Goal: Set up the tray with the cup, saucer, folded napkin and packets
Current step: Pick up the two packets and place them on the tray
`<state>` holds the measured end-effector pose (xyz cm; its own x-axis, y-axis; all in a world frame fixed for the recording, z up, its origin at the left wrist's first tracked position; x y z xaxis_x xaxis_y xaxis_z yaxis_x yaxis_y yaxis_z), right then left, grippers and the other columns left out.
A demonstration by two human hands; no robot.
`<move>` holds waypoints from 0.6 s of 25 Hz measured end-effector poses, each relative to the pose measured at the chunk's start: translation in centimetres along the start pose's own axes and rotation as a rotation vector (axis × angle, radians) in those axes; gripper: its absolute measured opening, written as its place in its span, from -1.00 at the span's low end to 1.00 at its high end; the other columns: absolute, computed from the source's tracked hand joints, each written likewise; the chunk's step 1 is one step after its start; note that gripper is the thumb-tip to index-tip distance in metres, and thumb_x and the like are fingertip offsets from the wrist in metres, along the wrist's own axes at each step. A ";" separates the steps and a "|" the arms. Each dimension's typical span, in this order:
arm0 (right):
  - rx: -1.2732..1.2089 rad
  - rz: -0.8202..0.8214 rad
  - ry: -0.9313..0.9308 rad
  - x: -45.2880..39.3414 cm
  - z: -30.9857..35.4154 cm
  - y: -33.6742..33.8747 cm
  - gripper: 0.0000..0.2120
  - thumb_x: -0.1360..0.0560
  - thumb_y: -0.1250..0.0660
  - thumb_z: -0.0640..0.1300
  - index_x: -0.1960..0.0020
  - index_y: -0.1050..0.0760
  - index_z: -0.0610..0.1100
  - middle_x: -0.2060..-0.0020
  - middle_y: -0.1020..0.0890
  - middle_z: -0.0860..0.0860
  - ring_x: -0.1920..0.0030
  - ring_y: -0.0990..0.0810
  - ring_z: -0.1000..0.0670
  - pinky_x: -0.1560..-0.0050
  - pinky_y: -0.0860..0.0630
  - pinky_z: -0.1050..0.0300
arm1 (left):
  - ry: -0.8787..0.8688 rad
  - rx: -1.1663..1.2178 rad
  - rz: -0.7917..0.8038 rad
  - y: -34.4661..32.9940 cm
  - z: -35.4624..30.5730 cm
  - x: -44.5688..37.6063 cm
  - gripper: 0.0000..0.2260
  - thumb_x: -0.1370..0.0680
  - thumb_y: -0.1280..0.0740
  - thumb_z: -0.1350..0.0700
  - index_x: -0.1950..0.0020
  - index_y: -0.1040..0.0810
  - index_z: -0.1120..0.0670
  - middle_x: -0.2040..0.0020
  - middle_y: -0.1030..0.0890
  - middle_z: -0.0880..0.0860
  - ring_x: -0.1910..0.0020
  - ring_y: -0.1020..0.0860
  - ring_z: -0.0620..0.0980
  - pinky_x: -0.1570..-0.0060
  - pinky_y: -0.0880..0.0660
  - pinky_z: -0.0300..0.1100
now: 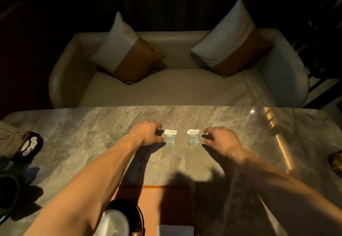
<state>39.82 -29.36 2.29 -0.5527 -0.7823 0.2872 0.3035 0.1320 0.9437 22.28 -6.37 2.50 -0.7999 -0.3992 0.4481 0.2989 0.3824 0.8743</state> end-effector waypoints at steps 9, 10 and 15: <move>-0.062 0.058 0.028 -5.4 1.3 -3.7 -0.41 -0.44 -0.35 0.21 -0.42 -0.35 0.11 -0.30 -0.47 0.01 -0.34 -0.32 -0.09 -0.29 -0.30 -0.05 | 0.005 0.072 -0.053 -4.0 -0.2 -4.6 -0.38 -0.42 -0.41 -0.27 -0.42 -0.42 -0.09 -0.30 -0.40 0.04 -0.35 -0.26 0.10 -0.29 -0.38 0.02; -0.068 0.048 0.041 -5.5 1.2 -4.0 -0.43 -0.44 -0.36 0.20 -0.40 -0.37 0.10 -0.29 -0.47 0.01 -0.32 -0.34 -0.08 -0.27 -0.31 -0.04 | 0.003 0.093 -0.074 -4.4 -0.3 -4.7 -0.39 -0.42 -0.41 -0.27 -0.41 -0.43 -0.09 -0.29 -0.38 0.03 -0.34 -0.26 0.09 -0.29 -0.37 0.00; -0.174 0.008 0.024 -5.8 0.8 -4.6 -0.57 -0.37 -0.46 0.15 -0.18 -0.49 0.06 -0.12 -0.49 0.05 -0.20 -0.36 -0.03 -0.14 -0.32 0.03 | 0.010 0.117 -0.147 -5.5 -1.2 -4.7 -0.50 -0.36 -0.46 -0.28 -0.22 -0.48 -0.13 -0.25 -0.35 0.00 -0.27 -0.29 0.05 -0.22 -0.31 -0.03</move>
<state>40.97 -24.98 -3.58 -0.5315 -0.7964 0.2887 0.4389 0.0326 0.8980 25.00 -7.58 -4.16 -0.8249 -0.4661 0.3199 0.1166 0.4135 0.9030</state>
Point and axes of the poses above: each hand's wrist, its own x-axis away from the middle knuckle, its own y-axis out of the back of the hand, z = x × y, the point moved 1 cm from there along -x, towards the middle knuckle
